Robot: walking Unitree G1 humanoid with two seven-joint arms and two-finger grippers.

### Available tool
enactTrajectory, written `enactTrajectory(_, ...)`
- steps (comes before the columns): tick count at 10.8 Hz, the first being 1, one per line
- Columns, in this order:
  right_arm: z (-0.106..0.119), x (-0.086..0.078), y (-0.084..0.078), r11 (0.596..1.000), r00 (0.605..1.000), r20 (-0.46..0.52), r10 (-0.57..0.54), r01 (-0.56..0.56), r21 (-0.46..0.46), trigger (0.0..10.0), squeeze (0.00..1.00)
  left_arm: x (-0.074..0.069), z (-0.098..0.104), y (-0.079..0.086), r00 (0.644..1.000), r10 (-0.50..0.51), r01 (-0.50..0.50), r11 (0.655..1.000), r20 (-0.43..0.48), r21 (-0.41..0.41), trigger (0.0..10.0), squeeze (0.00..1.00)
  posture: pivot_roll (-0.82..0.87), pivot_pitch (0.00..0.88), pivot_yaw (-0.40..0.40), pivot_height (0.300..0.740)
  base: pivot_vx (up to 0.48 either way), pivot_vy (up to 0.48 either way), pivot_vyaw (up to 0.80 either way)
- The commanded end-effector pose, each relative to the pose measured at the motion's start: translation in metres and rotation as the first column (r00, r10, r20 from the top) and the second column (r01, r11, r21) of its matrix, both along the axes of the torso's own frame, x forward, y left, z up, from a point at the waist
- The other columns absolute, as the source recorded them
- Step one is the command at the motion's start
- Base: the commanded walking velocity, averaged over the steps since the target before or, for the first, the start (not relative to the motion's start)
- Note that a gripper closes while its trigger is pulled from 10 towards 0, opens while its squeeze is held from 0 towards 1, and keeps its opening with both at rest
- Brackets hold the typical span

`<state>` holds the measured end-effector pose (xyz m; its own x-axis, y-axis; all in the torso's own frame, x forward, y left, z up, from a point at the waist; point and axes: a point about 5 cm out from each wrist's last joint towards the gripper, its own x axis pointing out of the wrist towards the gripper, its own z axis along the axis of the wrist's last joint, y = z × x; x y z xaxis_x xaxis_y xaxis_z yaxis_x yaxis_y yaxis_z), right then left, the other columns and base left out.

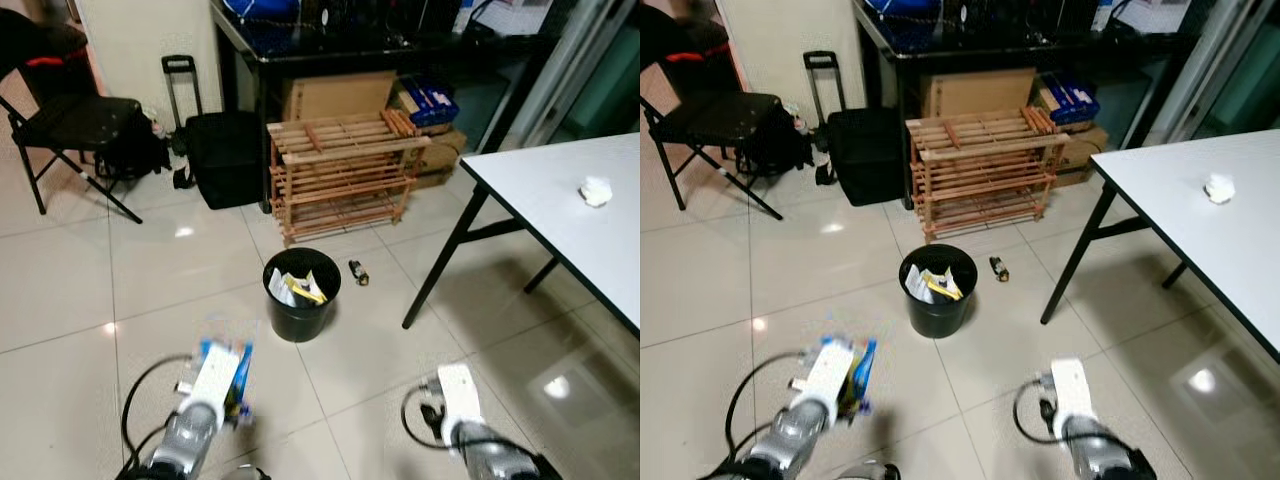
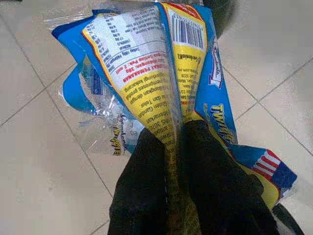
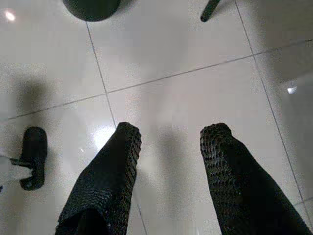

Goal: Picking trash to rubbish bin

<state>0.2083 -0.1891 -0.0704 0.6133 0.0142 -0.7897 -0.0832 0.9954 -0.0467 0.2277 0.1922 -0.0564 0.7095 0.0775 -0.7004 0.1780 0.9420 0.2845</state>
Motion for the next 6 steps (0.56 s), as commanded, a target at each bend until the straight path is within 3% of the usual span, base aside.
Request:
enactTrajectory(1, -0.007, -0.013, -0.007, 1.000, 0.998, -0.055, -0.018, 0.017, -0.024, 10.0, 0.00, -0.008, -0.005, 0.003, 0.999, 0.048, -0.048, 0.999, -0.025, -0.013, 10.0, 0.00, 0.00, 0.024, -0.073, 0.740, 0.000, 0.000, 0.00)
enactTrajectory(3, -0.016, -0.031, -0.007, 0.999, 0.993, -0.115, -0.031, 0.028, -0.027, 10.0, 0.00, -0.023, -0.015, 0.005, 0.993, 0.085, -0.086, 0.996, -0.087, -0.003, 10.0, 0.00, 0.00, 0.026, -0.077, 0.740, 0.000, 0.000, 0.00)
enactTrajectory(6, -0.017, -0.034, -0.006, 0.999, 0.991, -0.125, -0.042, 0.041, -0.006, 10.0, 0.00, -0.034, -0.021, 0.006, 0.985, 0.103, -0.104, 0.995, -0.137, -0.003, 10.0, 0.00, 0.00, 0.026, -0.076, 0.740, 0.000, 0.000, 0.00)
